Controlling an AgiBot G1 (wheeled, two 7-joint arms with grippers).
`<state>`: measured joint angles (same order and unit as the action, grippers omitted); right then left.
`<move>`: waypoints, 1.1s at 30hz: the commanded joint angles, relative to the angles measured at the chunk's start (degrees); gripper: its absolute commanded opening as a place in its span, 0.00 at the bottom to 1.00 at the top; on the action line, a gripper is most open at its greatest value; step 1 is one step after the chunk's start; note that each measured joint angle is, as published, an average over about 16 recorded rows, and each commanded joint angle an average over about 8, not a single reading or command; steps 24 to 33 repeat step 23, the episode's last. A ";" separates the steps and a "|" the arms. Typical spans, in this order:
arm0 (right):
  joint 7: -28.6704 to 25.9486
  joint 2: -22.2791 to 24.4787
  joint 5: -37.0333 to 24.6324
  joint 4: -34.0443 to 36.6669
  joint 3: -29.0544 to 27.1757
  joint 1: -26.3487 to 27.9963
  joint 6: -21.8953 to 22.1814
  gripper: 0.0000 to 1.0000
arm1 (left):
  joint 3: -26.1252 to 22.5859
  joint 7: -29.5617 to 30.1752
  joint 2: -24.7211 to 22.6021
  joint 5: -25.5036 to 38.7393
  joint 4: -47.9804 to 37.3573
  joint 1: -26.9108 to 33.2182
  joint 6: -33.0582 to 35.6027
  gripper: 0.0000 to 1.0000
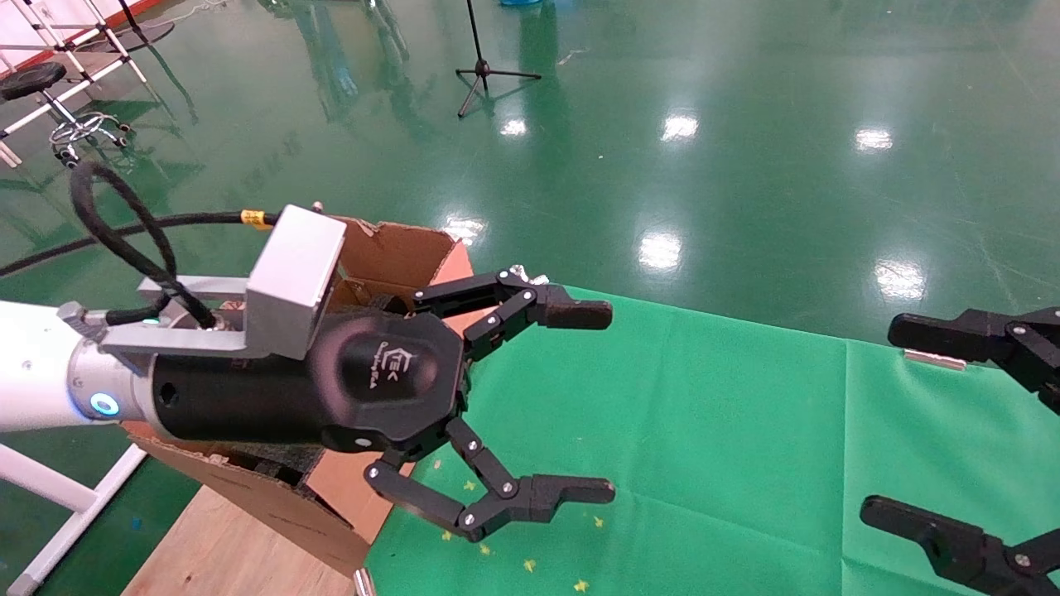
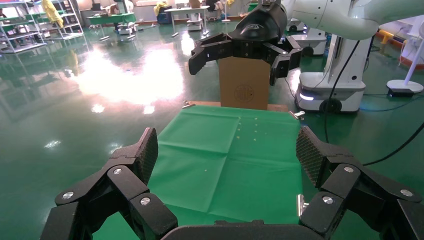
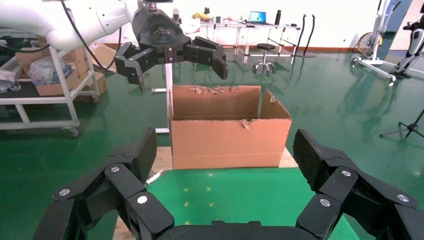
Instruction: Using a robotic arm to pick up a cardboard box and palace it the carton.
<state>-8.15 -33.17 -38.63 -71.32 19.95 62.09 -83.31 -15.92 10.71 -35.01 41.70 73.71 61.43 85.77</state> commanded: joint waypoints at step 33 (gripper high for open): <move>0.00 0.00 0.00 0.00 0.00 0.00 0.00 1.00 | -0.13 0.07 0.00 0.17 -0.18 0.13 -0.12 1.00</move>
